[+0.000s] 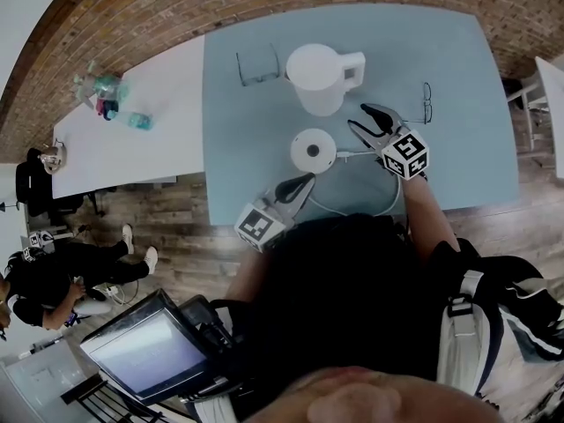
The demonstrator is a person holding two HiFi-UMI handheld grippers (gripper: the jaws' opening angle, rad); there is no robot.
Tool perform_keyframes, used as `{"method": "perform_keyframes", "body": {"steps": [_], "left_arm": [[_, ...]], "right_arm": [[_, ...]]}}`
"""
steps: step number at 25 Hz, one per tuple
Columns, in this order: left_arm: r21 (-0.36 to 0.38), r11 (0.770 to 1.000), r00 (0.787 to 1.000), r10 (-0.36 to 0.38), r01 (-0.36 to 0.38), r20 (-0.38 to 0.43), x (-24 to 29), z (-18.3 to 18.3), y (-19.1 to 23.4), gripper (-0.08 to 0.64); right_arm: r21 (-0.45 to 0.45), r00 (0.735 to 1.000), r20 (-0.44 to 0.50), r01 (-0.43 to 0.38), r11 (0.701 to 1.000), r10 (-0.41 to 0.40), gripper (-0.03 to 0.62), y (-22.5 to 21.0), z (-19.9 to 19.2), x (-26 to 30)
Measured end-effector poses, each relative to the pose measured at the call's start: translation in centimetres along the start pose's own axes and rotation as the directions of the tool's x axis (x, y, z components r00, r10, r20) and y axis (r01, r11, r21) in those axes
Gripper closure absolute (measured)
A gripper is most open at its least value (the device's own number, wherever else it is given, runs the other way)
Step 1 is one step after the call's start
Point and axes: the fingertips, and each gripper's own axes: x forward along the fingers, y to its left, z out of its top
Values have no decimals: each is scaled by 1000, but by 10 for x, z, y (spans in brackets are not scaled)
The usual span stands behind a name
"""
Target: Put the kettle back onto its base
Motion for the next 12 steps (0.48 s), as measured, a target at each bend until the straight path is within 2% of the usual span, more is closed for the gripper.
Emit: {"method": "perform_keyframes", "body": {"steps": [8,12], "left_arm": [[-4,1000,1000,-1,1,-11,0,-2,2,558],[9,1000,1000,-6,6,-19,0,-5,4,558]], "right_arm": [[-60,992,-79,90,994,-95,346,-36,-10,17],[-49,987,-90,132,990,-136,327,-55,-9,28]]}}
